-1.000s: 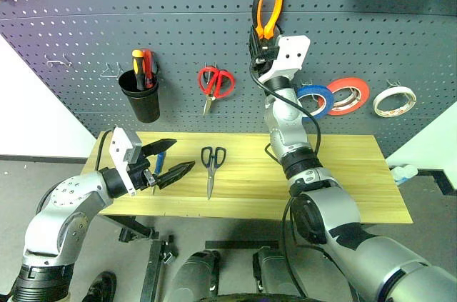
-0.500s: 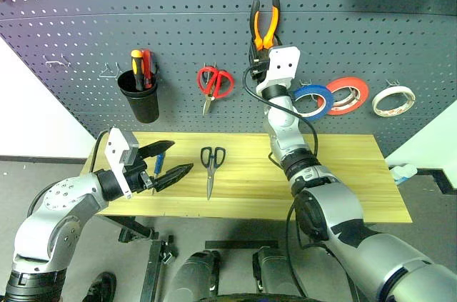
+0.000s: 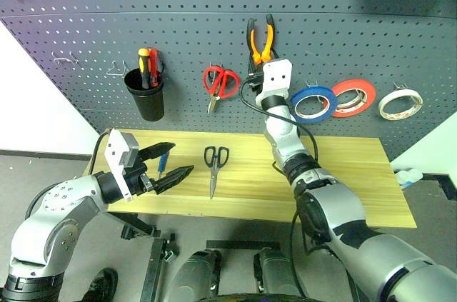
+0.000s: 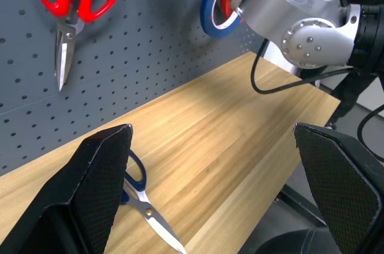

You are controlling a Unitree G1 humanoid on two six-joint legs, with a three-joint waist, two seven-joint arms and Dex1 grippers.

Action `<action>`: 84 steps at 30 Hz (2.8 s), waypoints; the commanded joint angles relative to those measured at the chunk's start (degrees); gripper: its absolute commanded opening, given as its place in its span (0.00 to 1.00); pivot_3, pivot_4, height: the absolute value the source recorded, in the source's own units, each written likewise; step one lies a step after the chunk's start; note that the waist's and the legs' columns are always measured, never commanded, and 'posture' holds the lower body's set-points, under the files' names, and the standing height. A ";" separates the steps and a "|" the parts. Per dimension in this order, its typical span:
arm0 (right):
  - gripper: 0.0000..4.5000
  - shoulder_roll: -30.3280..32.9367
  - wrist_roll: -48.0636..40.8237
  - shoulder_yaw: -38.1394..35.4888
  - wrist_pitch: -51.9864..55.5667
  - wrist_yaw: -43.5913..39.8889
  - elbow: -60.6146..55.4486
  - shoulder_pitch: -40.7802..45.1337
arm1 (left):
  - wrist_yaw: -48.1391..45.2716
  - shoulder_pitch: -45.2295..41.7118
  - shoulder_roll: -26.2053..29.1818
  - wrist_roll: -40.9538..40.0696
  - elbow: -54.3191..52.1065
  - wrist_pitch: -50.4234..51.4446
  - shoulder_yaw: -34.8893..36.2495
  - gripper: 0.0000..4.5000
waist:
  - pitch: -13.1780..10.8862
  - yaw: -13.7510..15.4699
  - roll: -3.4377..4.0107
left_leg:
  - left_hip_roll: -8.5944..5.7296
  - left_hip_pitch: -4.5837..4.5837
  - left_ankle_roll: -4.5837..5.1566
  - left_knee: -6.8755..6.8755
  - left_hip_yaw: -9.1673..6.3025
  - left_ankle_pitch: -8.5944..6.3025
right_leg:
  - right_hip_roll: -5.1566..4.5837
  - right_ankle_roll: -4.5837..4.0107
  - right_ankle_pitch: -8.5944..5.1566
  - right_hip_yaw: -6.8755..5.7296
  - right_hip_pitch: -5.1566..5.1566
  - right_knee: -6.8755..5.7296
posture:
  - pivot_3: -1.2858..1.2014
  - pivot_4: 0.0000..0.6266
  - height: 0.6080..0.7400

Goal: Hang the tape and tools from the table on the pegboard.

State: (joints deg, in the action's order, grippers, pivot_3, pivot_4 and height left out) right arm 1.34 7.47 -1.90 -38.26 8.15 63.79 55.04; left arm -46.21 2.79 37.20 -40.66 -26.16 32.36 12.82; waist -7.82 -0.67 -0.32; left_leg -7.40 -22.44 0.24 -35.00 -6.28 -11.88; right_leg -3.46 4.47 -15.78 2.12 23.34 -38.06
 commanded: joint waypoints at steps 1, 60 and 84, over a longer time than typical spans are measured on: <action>0.47 1.10 0.47 0.17 -1.69 0.93 -0.69 0.23 | 0.01 0.22 0.43 -1.03 -2.25 -0.22 1.16 1.00 | 0.00 -0.01 0.00 | 0.00 0.00 0.00 0.00 0.00 0.00 | 0.00 -0.01 0.00 0.00 0.00 0.00 | 0.55 0.17 1.00; 0.99 6.54 -34.99 -1.30 27.30 -32.27 -56.48 -18.74 | -1.36 -4.55 -1.71 1.31 3.27 -2.18 -3.10 1.00 | -0.10 -0.06 0.05 | 0.07 -0.03 0.05 0.14 -0.02 -0.04 | -0.01 -0.14 -0.12 0.01 -0.06 0.22 | 0.52 0.15 1.00; 0.99 38.09 -46.26 -2.84 55.80 -71.72 -72.68 -48.00 | 24.96 -19.14 -20.32 26.65 28.59 -2.93 -15.34 1.00 | -0.06 -0.13 -0.01 | 0.23 -0.74 0.41 -0.33 -0.02 -0.31 | -0.04 0.35 0.15 -0.36 -0.09 1.08 | 0.47 0.15 1.00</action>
State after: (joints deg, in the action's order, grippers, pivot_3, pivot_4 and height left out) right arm 38.72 -37.78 -2.92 17.74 -62.47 -7.06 6.75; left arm -25.34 -14.57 17.95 -16.00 1.68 28.22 -2.28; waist -7.88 -0.80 -0.33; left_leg -7.17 -23.19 0.65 -35.36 -6.32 -12.20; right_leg -3.50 4.84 -15.62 1.73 23.24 -36.99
